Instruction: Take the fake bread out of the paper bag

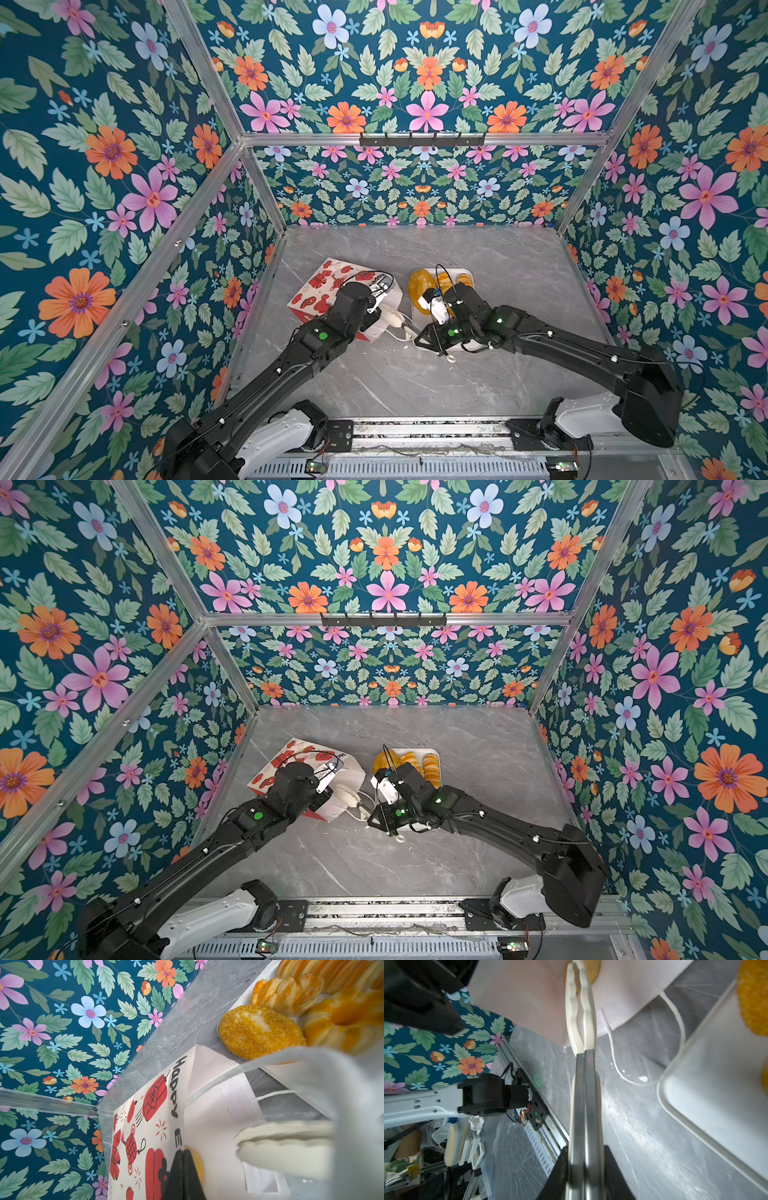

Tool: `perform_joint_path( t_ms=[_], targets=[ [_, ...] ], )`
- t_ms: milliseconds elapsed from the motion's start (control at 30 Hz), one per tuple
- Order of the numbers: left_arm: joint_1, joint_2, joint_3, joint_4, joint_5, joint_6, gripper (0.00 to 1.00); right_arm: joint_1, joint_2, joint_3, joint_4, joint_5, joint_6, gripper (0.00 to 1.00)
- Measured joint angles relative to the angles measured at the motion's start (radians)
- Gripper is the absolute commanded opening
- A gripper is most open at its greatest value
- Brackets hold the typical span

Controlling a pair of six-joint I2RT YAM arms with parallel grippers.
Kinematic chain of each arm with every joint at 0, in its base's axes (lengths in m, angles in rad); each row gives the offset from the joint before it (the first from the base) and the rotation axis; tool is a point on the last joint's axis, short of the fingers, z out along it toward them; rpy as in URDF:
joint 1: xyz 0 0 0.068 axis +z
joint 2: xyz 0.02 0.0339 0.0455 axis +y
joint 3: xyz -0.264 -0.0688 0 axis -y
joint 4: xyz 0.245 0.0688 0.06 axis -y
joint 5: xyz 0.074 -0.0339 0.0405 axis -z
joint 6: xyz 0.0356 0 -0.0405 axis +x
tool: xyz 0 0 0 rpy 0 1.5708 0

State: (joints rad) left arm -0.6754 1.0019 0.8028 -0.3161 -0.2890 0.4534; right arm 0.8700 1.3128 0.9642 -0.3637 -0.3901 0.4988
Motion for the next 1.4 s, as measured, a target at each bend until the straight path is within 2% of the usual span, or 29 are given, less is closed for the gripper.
perform_joint_path(
  t_ms=[167, 367, 467, 700, 1200, 1267, 1400],
  targets=[
    [0.001, 0.0, 0.0, -0.01, 0.004, -0.003, 0.0, 0.0, -0.117, -0.025, -0.082, 0.134, -0.048, 0.24],
    [0.001, -0.01, -0.005, -0.018, 0.016, -0.007, 0.0, -0.024, -0.045, 0.02, -0.115, 0.278, -0.13, 0.29],
    [0.001, -0.02, -0.012, -0.022, 0.024, -0.01, 0.0, -0.034, -0.004, 0.042, -0.114, 0.307, -0.16, 0.32],
    [0.001, -0.034, -0.022, -0.023, 0.04, -0.019, 0.0, -0.066, 0.064, 0.096, -0.107, 0.328, -0.211, 0.35],
    [0.001, -0.045, -0.04, -0.021, 0.056, -0.032, 0.0, -0.073, 0.204, 0.194, -0.051, 0.265, -0.257, 0.35],
    [0.001, -0.043, -0.04, -0.02, 0.061, -0.033, 0.0, -0.074, 0.235, 0.211, -0.043, 0.259, -0.264, 0.33],
    [0.001, -0.029, -0.039, -0.019, 0.081, -0.032, 0.0, -0.077, 0.296, 0.242, -0.023, 0.235, -0.267, 0.14]
  ],
)
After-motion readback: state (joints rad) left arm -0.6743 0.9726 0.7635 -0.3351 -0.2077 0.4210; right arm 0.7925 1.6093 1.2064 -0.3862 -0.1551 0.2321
